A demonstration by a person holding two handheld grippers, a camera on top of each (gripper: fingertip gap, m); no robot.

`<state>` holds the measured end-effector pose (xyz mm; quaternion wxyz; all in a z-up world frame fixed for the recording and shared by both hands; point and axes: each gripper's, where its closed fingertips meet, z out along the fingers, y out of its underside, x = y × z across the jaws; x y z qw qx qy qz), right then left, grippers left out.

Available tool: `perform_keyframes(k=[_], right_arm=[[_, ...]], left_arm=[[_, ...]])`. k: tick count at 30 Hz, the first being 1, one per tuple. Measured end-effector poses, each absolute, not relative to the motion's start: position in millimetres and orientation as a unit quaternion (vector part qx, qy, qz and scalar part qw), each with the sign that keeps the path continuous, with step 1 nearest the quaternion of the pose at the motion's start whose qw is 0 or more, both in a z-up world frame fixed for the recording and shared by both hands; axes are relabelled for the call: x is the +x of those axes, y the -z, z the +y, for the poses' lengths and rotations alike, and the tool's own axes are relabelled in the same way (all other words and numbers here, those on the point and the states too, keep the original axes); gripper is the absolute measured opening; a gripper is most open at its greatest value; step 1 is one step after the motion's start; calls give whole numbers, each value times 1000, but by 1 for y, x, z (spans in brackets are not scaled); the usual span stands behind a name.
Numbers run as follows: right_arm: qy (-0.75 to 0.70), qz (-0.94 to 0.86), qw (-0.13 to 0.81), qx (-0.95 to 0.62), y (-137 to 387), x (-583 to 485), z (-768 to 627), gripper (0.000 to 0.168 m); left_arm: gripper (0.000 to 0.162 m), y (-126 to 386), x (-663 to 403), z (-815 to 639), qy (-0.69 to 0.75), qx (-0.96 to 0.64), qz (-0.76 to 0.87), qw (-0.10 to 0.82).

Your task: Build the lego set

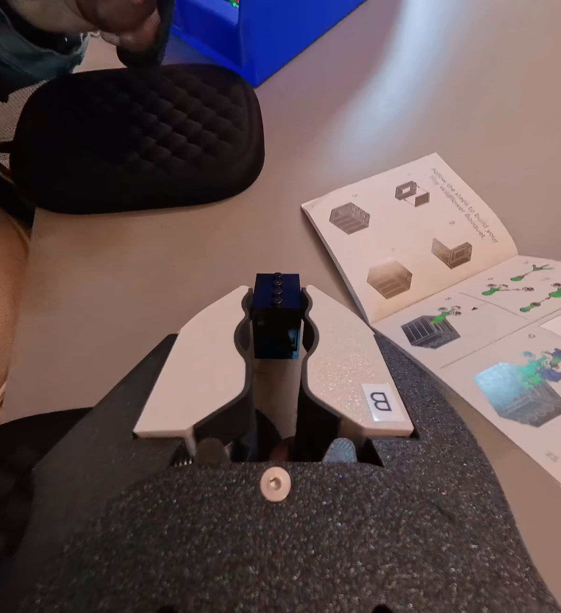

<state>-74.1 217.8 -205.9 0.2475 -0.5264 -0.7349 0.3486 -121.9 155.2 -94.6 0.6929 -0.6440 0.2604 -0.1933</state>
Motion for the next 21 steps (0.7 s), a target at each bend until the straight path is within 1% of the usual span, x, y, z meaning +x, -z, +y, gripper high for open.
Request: perform_keyframes(k=[6,11,14,16,18,20,21], right_arm=[[-331,-731,238,-547,212,-59,224,26],[-333,-726,241,-552,212,-56,226,26],[-352,-727,208,-552,208,-53,219,37],[-394,-710,202,-547,192,-54,216,41],[-432,-670,259,-545,163,-62,230,38],[-436,-618,339,-559,138,-73,258,26],[-418,-600,369,-574,133,-77,275,24]], left_arm=[[49,127,-113,179,143,-717,312,607],[49,135,-104,191,154,-730,320,584],[49,145,-102,194,184,-751,308,555],[49,155,-103,200,192,-773,301,525],[49,159,-105,212,180,-785,299,512],[46,163,-107,226,167,-797,303,495],[45,167,-106,232,163,-807,306,479]])
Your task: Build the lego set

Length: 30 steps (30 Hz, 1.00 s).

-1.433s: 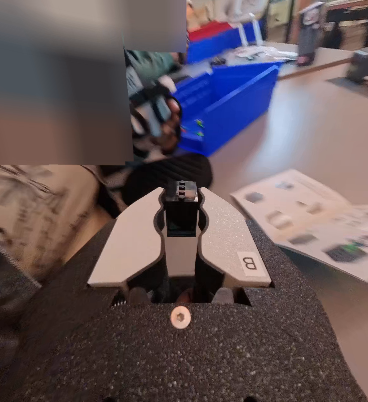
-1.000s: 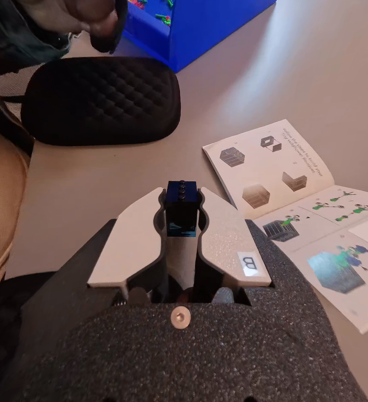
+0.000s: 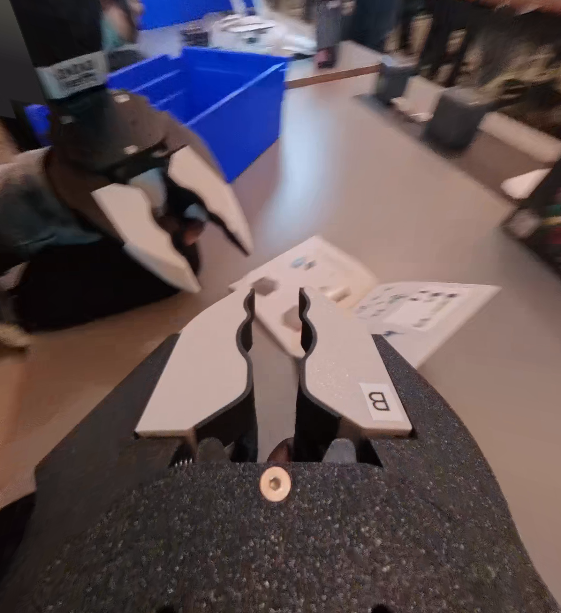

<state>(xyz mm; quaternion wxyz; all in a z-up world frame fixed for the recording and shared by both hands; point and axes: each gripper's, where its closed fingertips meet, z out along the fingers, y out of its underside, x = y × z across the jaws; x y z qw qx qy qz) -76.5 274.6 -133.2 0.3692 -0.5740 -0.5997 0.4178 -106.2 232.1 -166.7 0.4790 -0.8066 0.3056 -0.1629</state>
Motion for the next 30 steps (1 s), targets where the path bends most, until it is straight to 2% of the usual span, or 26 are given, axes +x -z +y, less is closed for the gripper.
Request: perform_keyframes(k=[4,10,13,21,23,26,30], right_arm=[[-259,-621,375,-638,170,-80,321,25],[-171,-645,326,-670,220,-72,330,23],[-206,-626,302,-689,228,-72,324,16],[-251,-593,320,-694,229,-76,318,16],[-266,-600,309,-689,228,-76,313,17],[-284,-608,291,-682,228,-76,305,2],[-303,-613,285,-672,228,-78,300,0]], left_arm=[[45,187,-90,246,207,-829,328,403],[32,217,-114,270,182,-875,281,351],[28,224,-121,271,171,-880,275,346],[13,229,-135,275,147,-876,276,367],[13,229,-141,278,127,-879,270,372],[21,228,-157,286,65,-881,258,391],[15,228,-158,286,70,-882,254,392]])
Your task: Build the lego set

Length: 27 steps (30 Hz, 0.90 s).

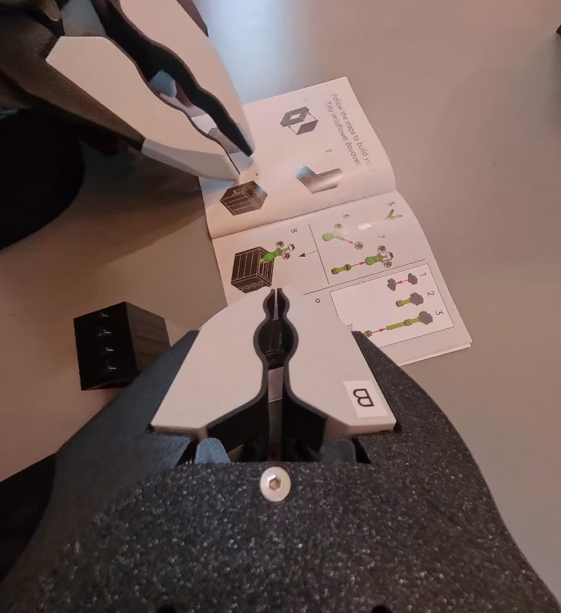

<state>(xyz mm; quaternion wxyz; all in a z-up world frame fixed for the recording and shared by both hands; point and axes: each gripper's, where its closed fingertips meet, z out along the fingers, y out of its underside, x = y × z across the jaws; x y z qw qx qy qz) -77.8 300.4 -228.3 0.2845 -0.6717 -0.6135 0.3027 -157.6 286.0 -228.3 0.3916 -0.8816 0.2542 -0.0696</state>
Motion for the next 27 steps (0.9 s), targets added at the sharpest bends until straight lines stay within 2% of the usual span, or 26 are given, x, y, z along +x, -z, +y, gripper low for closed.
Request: perform_keyframes(k=[4,16,18,21,27], right_arm=[[-310,-617,285,-665,228,-78,301,0],[-330,-619,269,-661,228,-78,298,4],[-328,-621,270,-658,228,-78,297,5],[-328,-622,271,-657,228,-78,297,6],[-331,-622,269,-657,228,-78,297,7]], left_arm=[[4,229,-153,283,85,-882,260,385],[3,229,-152,284,91,-881,255,387],[7,229,-154,285,79,-880,256,392],[25,220,-159,293,39,-867,259,424],[30,225,-152,290,80,-871,254,412]])
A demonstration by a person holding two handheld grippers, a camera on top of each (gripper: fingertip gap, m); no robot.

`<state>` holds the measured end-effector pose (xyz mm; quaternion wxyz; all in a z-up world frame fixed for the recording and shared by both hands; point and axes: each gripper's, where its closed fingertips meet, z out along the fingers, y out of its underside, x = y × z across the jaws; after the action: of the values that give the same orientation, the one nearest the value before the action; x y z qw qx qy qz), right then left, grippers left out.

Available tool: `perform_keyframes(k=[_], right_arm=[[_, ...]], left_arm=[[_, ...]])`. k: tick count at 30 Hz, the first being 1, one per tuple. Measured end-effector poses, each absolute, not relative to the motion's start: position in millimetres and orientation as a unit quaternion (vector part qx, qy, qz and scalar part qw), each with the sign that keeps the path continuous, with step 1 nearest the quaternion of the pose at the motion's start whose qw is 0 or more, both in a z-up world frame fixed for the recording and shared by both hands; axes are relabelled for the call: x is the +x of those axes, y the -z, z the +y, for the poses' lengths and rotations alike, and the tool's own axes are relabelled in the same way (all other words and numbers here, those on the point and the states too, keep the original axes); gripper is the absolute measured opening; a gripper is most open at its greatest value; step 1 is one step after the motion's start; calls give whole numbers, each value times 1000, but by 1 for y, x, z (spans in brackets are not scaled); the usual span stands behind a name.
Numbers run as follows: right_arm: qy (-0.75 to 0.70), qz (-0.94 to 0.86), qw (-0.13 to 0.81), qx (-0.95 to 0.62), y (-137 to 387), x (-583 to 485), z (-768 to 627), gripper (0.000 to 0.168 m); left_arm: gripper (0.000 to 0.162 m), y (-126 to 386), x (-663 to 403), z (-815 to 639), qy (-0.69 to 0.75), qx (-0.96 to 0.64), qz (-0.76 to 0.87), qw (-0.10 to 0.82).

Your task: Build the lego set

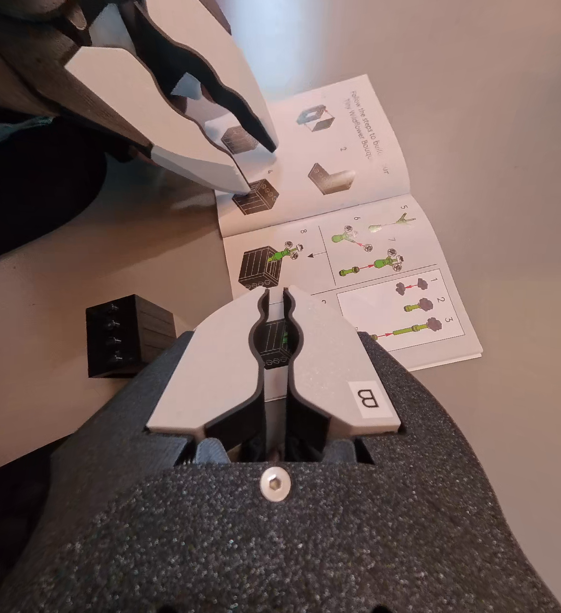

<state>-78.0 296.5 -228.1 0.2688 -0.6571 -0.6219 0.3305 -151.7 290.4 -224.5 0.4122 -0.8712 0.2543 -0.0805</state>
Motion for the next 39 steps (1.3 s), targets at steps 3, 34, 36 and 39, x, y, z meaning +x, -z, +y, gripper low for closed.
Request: perform_keyframes(k=[3,34,36,39], right_arm=[[-330,-622,269,-657,228,-78,297,7],[-386,-728,245,-510,174,-54,221,67],[-344,-747,246,-514,181,-56,217,60],[-268,-763,239,-537,199,-53,229,55]], left_arm=[[26,227,-150,289,81,-872,262,405],[31,145,-124,266,90,-802,306,505],[31,142,-123,259,86,-801,310,505],[31,140,-123,247,84,-795,311,514]])
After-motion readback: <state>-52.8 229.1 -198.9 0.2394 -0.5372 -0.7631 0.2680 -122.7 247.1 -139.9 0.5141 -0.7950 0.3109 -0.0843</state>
